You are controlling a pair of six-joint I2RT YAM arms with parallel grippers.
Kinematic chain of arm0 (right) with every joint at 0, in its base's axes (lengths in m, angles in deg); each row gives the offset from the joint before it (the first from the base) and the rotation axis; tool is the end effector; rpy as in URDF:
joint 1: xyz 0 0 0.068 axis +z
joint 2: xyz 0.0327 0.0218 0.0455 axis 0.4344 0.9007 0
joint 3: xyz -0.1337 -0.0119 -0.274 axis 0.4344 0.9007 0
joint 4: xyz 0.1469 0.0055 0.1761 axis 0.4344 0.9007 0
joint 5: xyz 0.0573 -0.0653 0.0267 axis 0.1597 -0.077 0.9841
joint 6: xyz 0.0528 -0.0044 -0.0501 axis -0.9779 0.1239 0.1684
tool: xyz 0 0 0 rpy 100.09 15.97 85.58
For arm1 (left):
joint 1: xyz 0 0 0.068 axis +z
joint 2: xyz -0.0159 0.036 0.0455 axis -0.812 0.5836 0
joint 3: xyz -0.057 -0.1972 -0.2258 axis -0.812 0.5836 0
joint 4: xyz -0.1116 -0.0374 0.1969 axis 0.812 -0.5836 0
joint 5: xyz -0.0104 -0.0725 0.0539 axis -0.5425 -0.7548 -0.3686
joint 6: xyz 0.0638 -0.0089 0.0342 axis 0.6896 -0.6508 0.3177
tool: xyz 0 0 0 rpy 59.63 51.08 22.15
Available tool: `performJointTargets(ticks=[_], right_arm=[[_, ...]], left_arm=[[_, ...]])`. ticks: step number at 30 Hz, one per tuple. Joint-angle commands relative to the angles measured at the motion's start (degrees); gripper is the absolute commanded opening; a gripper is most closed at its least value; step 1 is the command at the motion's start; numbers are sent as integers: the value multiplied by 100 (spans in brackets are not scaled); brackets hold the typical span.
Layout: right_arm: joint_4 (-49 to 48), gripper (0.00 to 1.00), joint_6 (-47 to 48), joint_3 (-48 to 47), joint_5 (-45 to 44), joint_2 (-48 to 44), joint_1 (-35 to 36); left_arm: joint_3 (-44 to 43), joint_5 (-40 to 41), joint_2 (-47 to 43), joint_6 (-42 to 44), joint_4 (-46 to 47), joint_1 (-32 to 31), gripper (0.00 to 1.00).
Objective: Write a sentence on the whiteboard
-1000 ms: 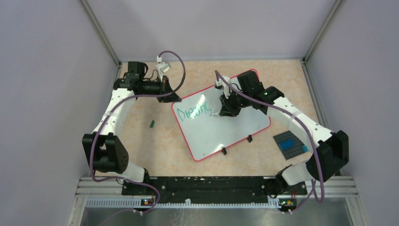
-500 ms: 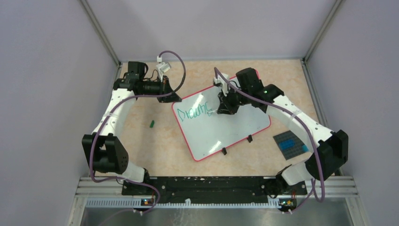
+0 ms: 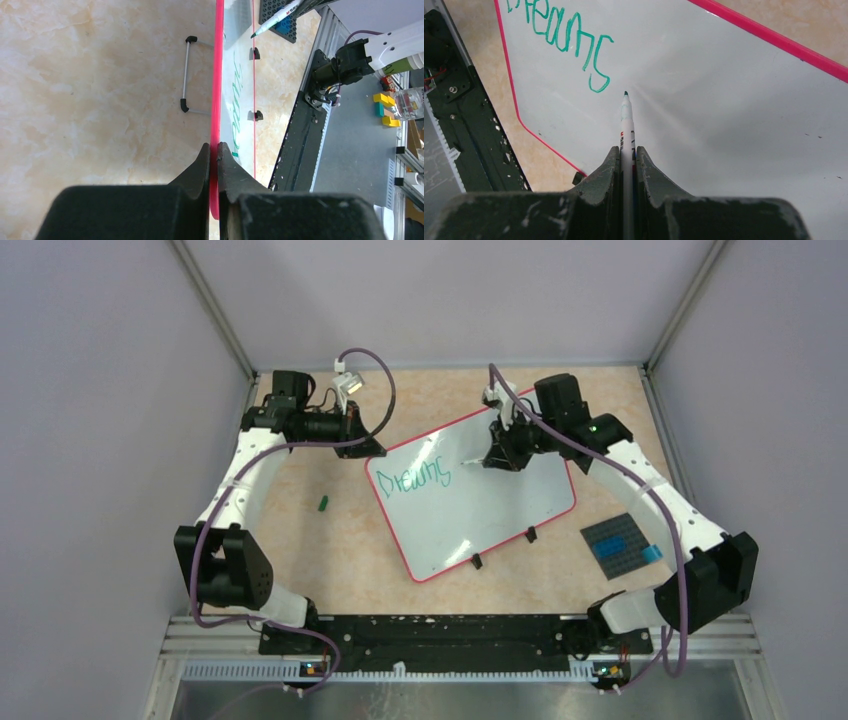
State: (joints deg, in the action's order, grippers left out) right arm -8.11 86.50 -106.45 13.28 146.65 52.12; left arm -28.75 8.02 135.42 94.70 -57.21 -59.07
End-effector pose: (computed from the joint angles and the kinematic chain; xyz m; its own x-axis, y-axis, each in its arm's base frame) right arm 0.2291 0.1488 0.3718 -0.3807 -0.4500 -0.8078 -0.8628 0.4870 0.1354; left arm 0.2726 -0.0765 0.3640 -0.5889 0.1845 -0.7869 0.7797 0.3862 -0.4929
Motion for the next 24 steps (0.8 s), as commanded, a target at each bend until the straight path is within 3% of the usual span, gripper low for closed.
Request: performJointTargets(ticks=[1,24], right_arm=[[-286,0,56,-150,-91,-107,-18],[-585,0,-52,-535,-276,371,137]], left_arm=[[38,126,-30,133,-280,-225,0],[75,366,-48,151,-285,-255,0]])
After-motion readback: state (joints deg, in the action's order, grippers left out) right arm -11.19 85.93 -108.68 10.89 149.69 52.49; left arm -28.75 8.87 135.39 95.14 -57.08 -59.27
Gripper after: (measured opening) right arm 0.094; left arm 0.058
